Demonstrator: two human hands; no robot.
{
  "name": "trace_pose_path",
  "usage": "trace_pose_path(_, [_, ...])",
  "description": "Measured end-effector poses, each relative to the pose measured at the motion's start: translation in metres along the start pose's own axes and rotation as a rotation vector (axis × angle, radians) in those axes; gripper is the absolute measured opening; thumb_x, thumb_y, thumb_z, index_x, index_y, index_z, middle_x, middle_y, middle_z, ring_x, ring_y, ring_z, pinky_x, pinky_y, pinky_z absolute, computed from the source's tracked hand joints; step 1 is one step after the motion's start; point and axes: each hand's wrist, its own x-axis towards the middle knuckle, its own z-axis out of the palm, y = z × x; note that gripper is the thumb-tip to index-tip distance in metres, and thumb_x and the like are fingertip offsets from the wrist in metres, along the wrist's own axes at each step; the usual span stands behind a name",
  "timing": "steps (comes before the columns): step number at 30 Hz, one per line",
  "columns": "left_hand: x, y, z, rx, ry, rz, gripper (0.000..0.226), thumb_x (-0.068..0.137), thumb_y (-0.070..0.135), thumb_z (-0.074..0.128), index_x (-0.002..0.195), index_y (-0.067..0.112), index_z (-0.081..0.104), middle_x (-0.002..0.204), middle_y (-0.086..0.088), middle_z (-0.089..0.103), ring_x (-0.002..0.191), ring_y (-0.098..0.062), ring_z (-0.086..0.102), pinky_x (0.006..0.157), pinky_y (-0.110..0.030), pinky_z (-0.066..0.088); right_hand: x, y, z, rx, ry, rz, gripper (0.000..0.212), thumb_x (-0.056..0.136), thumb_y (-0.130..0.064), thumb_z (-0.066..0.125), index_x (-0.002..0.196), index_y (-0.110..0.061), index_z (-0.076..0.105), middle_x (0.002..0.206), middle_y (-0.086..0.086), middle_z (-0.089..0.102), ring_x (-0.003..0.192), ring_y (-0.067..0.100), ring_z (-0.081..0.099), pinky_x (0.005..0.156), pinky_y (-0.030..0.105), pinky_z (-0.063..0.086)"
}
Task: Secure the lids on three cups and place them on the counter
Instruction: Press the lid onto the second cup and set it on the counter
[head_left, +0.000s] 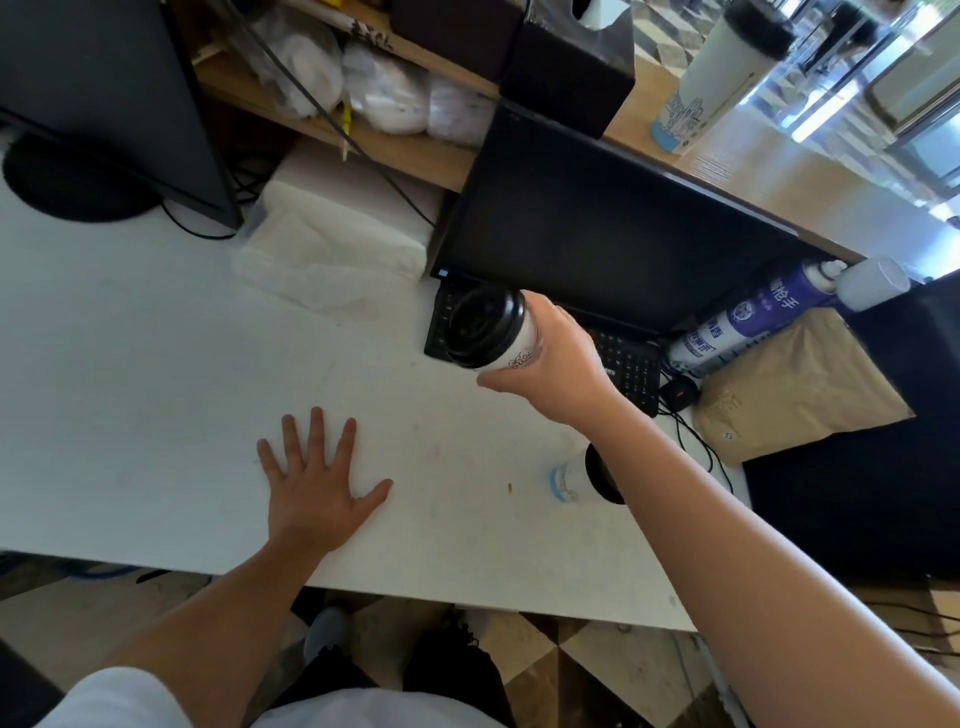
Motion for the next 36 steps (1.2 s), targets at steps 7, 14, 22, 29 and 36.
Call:
trace_pose_path(7, [0.0, 0.0, 0.001, -0.001, -0.011, -0.003, 0.101, 0.08, 0.089, 0.011, 0.159, 0.028, 0.003, 0.167, -0.013, -0.008, 0.151, -0.042, -0.017, 0.117, -0.066, -0.009, -0.025, 0.023, 0.031, 0.569, 0.093, 0.087, 0.077, 0.065, -0.017, 0.094, 0.131, -0.026, 0.053, 0.122, -0.01, 0.066, 0.113, 0.004, 0.063, 0.097, 0.026, 0.053])
trace_pose_path(14, [0.001, -0.001, 0.001, 0.011, -0.021, -0.004, 0.099, 0.081, 0.089, 0.013, 0.159, 0.029, 0.004, 0.167, -0.013, -0.007, 0.151, -0.042, -0.016, 0.117, -0.066, -0.01, -0.047, 0.04, 0.065, 0.741, 0.084, 0.212, 0.07, 0.068, -0.007, 0.092, 0.126, -0.023, 0.056, 0.12, -0.005, 0.069, 0.112, 0.01, 0.065, 0.101, 0.035, 0.054])
trace_pose_path(22, [0.006, 0.002, -0.015, 0.031, -0.215, -0.033, 0.101, 0.078, 0.089, 0.009, 0.153, 0.031, -0.023, 0.16, -0.012, -0.034, 0.144, -0.042, -0.033, 0.114, -0.067, -0.016, -0.053, 0.044, 0.066, 0.792, 0.134, 0.251, 0.07, 0.069, -0.01, 0.092, 0.127, -0.021, 0.055, 0.121, -0.004, 0.068, 0.112, 0.011, 0.064, 0.092, 0.025, 0.055])
trace_pose_path(29, [0.025, 0.023, -0.062, 0.01, -0.562, -0.108, 0.105, 0.085, 0.076, 0.045, 0.156, 0.029, -0.017, 0.162, -0.013, -0.03, 0.148, -0.045, -0.023, 0.117, -0.065, 0.0, -0.059, 0.04, 0.067, 0.825, 0.168, 0.268, 0.073, 0.067, -0.014, 0.093, 0.128, -0.022, 0.054, 0.122, -0.005, 0.066, 0.112, 0.01, 0.063, 0.094, 0.027, 0.054])
trace_pose_path(36, [0.022, 0.084, -0.152, -0.68, -0.42, 0.149, 0.092, 0.074, 0.037, 0.086, 0.149, 0.027, 0.035, 0.149, -0.002, 0.045, 0.127, -0.023, 0.052, 0.094, -0.031, 0.047, -0.064, 0.036, 0.048, 0.771, 0.216, 0.266, 0.077, 0.068, -0.021, 0.093, 0.133, -0.023, 0.05, 0.121, -0.009, 0.064, 0.114, 0.012, 0.06, 0.096, 0.029, 0.053])
